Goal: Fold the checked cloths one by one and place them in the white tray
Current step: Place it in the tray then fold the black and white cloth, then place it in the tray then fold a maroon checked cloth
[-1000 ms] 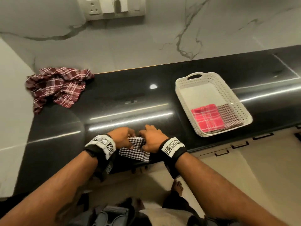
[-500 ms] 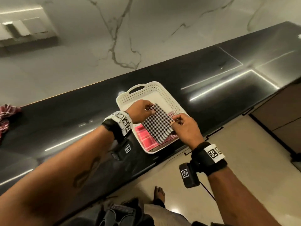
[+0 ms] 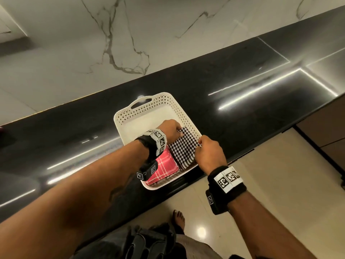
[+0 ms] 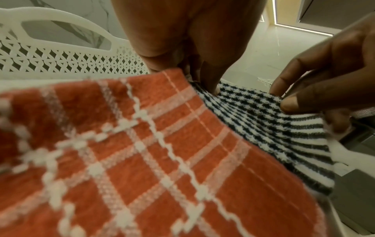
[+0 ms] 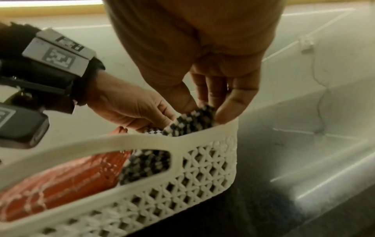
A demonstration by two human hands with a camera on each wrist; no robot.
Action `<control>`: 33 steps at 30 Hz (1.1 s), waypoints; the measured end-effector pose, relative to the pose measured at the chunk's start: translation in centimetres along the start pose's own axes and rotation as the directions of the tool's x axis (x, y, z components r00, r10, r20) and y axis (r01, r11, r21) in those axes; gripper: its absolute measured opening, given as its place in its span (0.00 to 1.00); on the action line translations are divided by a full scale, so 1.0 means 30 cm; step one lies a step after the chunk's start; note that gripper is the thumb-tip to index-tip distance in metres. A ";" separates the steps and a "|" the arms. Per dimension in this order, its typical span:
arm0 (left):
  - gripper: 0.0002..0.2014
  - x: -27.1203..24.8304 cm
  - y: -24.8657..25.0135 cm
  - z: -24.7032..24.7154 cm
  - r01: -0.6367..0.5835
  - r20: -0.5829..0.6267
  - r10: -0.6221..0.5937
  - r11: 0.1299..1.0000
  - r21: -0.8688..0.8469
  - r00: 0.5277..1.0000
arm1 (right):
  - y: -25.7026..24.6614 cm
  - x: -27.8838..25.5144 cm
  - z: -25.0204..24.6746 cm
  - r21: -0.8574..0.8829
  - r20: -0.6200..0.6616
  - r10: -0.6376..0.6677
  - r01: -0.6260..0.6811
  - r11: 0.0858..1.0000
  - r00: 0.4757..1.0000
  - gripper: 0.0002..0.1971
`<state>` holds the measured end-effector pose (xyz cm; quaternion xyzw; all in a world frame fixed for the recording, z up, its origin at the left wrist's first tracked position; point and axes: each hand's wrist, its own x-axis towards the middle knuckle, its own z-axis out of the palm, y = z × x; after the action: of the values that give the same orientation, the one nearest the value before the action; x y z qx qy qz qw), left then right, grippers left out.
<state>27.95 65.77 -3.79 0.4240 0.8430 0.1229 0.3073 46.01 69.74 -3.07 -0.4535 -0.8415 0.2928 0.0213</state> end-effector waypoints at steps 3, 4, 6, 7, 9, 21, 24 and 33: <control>0.17 0.004 -0.004 0.008 0.013 0.020 -0.013 1.000 -0.017 1.000 | -0.003 0.004 0.022 -0.174 0.016 -0.043 0.045 0.984 0.999 0.10; 0.17 0.003 -0.005 0.006 0.013 0.025 -0.013 1.000 -0.028 1.000 | -0.006 0.001 0.025 -0.220 0.039 -0.051 0.059 0.974 0.998 0.09; 0.17 -0.007 -0.018 -0.007 0.006 0.005 -0.005 0.998 -0.056 1.000 | -0.018 -0.008 0.018 -0.292 0.077 -0.067 0.086 0.953 0.995 0.08; 0.17 -0.017 -0.025 -0.016 -0.008 -0.011 0.008 0.998 -0.070 1.000 | -0.024 -0.012 0.011 -0.315 0.073 -0.071 0.091 0.945 0.995 0.08; 0.15 -0.053 -0.063 -0.044 -0.055 -0.072 0.048 0.994 -0.098 0.996 | -0.065 -0.012 0.002 -0.349 0.040 -0.112 0.119 0.930 0.993 0.11; 0.09 -0.566 -0.919 -0.316 0.166 -0.385 -0.271 0.944 -0.285 0.882 | -0.796 -0.119 0.505 -0.306 0.320 -0.627 0.704 0.641 0.710 0.16; 0.09 -0.752 -1.243 -0.370 0.324 -0.379 -0.433 0.891 -0.319 0.818 | -0.986 -0.205 0.730 -0.244 0.446 -0.636 0.769 0.591 0.630 0.19; 0.18 -1.046 -1.871 -0.471 0.596 -0.502 -0.570 0.793 -0.128 0.650 | -1.236 -0.352 1.131 -0.296 0.657 -0.463 0.768 0.568 0.595 0.33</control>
<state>-2.55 7.47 -6.04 0.0887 0.9869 0.1062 0.0825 14.17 30.01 -9.74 -0.0054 -0.9664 0.1164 -0.2290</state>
